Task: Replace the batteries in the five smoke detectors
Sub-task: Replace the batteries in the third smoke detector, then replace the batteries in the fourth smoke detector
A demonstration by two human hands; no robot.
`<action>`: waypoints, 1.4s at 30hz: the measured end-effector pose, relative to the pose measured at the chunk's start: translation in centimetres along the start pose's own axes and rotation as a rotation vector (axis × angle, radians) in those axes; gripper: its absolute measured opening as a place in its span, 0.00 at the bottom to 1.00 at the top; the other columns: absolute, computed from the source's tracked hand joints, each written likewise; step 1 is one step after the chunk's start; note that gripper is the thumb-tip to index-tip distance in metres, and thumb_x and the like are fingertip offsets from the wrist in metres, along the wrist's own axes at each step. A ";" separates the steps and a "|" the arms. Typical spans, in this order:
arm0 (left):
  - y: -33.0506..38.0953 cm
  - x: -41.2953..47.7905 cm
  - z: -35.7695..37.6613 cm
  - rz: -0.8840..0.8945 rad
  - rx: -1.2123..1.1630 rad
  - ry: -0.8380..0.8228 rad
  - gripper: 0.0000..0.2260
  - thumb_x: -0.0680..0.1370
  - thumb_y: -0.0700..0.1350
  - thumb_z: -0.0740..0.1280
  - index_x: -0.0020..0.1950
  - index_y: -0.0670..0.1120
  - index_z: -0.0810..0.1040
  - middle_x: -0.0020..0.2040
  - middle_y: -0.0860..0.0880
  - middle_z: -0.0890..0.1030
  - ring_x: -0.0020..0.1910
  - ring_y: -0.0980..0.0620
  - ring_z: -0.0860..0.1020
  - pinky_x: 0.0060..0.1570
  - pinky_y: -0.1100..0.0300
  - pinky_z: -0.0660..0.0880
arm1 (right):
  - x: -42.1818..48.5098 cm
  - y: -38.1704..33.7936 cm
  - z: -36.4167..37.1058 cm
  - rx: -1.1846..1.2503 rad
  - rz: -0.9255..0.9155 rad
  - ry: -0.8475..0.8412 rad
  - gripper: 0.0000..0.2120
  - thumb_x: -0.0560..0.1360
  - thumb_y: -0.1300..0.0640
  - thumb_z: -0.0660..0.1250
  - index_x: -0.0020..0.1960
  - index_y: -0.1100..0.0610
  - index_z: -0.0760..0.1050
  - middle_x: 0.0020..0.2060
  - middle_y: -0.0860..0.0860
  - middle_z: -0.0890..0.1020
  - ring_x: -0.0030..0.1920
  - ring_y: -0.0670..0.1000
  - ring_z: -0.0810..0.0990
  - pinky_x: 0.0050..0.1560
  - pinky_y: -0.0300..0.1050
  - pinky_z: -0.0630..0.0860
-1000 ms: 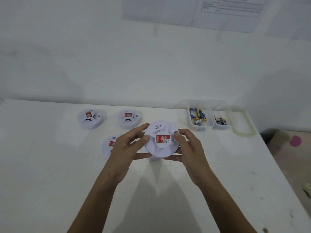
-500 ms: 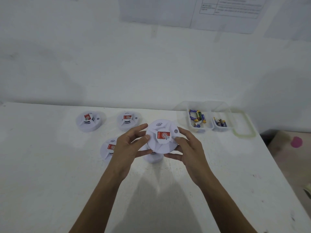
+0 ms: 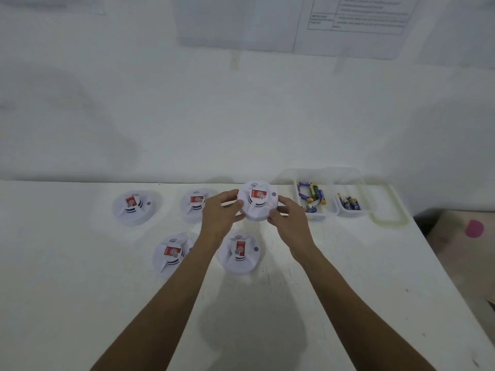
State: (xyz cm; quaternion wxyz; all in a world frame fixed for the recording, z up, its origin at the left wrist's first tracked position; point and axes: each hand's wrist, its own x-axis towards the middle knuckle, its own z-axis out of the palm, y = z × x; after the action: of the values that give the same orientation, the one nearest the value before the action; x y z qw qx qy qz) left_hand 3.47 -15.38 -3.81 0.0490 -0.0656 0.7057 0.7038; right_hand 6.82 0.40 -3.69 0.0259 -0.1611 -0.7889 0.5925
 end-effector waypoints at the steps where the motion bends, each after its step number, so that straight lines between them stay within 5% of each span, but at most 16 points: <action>1: -0.2 0.8 0.2 -0.005 0.025 -0.004 0.14 0.75 0.36 0.68 0.61 0.39 0.79 0.55 0.45 0.82 0.49 0.49 0.82 0.40 0.62 0.81 | 0.6 0.2 0.3 -0.032 -0.003 0.004 0.17 0.77 0.60 0.63 0.65 0.53 0.73 0.55 0.50 0.81 0.51 0.48 0.81 0.53 0.51 0.80; 6: -1.3 3.9 1.1 0.011 0.212 -0.026 0.08 0.75 0.34 0.65 0.47 0.45 0.81 0.44 0.47 0.82 0.46 0.46 0.82 0.43 0.60 0.81 | 3.6 1.1 1.7 -0.228 -0.015 0.005 0.12 0.77 0.61 0.60 0.60 0.59 0.75 0.51 0.54 0.80 0.46 0.51 0.78 0.40 0.38 0.72; 9: -2.6 5.3 1.5 0.005 0.345 -0.015 0.09 0.73 0.39 0.66 0.39 0.52 0.81 0.39 0.50 0.82 0.40 0.49 0.83 0.53 0.49 0.79 | 4.6 1.5 2.2 -0.265 0.023 0.018 0.10 0.77 0.63 0.60 0.57 0.61 0.75 0.48 0.54 0.79 0.47 0.53 0.77 0.43 0.42 0.75; 13: -3.5 6.1 2.2 0.030 0.489 -0.032 0.05 0.73 0.37 0.64 0.41 0.39 0.79 0.39 0.42 0.83 0.37 0.48 0.79 0.42 0.63 0.75 | 5.5 2.1 2.4 -0.307 0.061 0.023 0.05 0.76 0.67 0.59 0.43 0.63 0.72 0.38 0.55 0.75 0.36 0.50 0.72 0.31 0.34 0.66; 19: -4.1 6.5 2.6 0.034 0.631 -0.056 0.06 0.73 0.37 0.64 0.39 0.34 0.76 0.33 0.41 0.77 0.30 0.52 0.67 0.30 0.62 0.62 | 5.9 3.3 2.6 -0.335 0.084 0.036 0.10 0.75 0.68 0.58 0.35 0.61 0.66 0.34 0.60 0.73 0.29 0.46 0.64 0.30 0.37 0.61; 24: -4.4 6.7 2.3 0.026 0.691 -0.113 0.07 0.74 0.39 0.63 0.39 0.37 0.75 0.36 0.41 0.79 0.33 0.49 0.71 0.35 0.58 0.68 | 5.9 3.5 2.6 -0.353 0.104 0.039 0.10 0.77 0.63 0.59 0.38 0.61 0.67 0.36 0.57 0.74 0.33 0.50 0.69 0.30 0.35 0.63; 26: -4.0 6.7 1.7 0.015 0.670 -0.184 0.08 0.75 0.41 0.64 0.49 0.38 0.80 0.48 0.42 0.83 0.44 0.44 0.80 0.46 0.51 0.78 | 5.6 3.2 2.5 -0.360 0.115 0.028 0.05 0.78 0.60 0.60 0.48 0.62 0.72 0.44 0.58 0.77 0.42 0.53 0.75 0.38 0.38 0.70; 29: -2.6 5.6 0.1 0.048 0.606 -0.232 0.17 0.78 0.43 0.66 0.66 0.43 0.76 0.63 0.45 0.78 0.56 0.48 0.80 0.56 0.48 0.77 | 4.5 2.0 2.7 -0.412 0.097 0.103 0.20 0.78 0.58 0.61 0.69 0.61 0.65 0.60 0.58 0.72 0.56 0.56 0.76 0.49 0.42 0.71; 33: -0.6 4.5 -3.1 0.165 0.490 -0.085 0.11 0.78 0.44 0.65 0.60 0.47 0.79 0.51 0.49 0.83 0.44 0.55 0.81 0.46 0.54 0.81 | 3.5 -0.2 4.6 -0.413 -0.155 0.142 0.15 0.78 0.58 0.62 0.65 0.58 0.70 0.57 0.56 0.73 0.49 0.52 0.76 0.42 0.32 0.66; 36: -0.5 4.6 -5.8 0.249 0.573 0.100 0.09 0.78 0.44 0.65 0.56 0.47 0.81 0.50 0.48 0.84 0.46 0.52 0.82 0.51 0.56 0.78 | 3.5 -1.3 6.7 -0.368 -0.203 -0.008 0.13 0.78 0.58 0.62 0.62 0.58 0.73 0.54 0.54 0.77 0.47 0.50 0.78 0.44 0.27 0.68; 39: -1.2 5.1 -8.1 0.193 0.650 0.217 0.10 0.78 0.43 0.65 0.58 0.46 0.80 0.58 0.44 0.80 0.56 0.47 0.78 0.58 0.55 0.72 | 3.6 -2.2 8.7 -0.323 -0.188 -0.146 0.15 0.78 0.57 0.62 0.63 0.58 0.73 0.55 0.55 0.79 0.48 0.51 0.80 0.50 0.42 0.76; 42: -1.9 5.9 -9.6 0.066 0.733 0.167 0.16 0.77 0.43 0.66 0.65 0.42 0.75 0.66 0.41 0.75 0.65 0.44 0.72 0.64 0.55 0.66 | 3.8 -2.8 10.5 -0.331 -0.108 -0.283 0.19 0.79 0.56 0.61 0.68 0.60 0.69 0.59 0.54 0.77 0.56 0.52 0.77 0.54 0.43 0.73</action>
State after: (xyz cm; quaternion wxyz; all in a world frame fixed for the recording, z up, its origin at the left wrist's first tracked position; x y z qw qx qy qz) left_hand -1.85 -25.08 -6.59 -0.0110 -0.0782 0.9140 0.3979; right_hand 0.17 -8.97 -4.73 -0.0802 -0.0359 -0.8787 0.4692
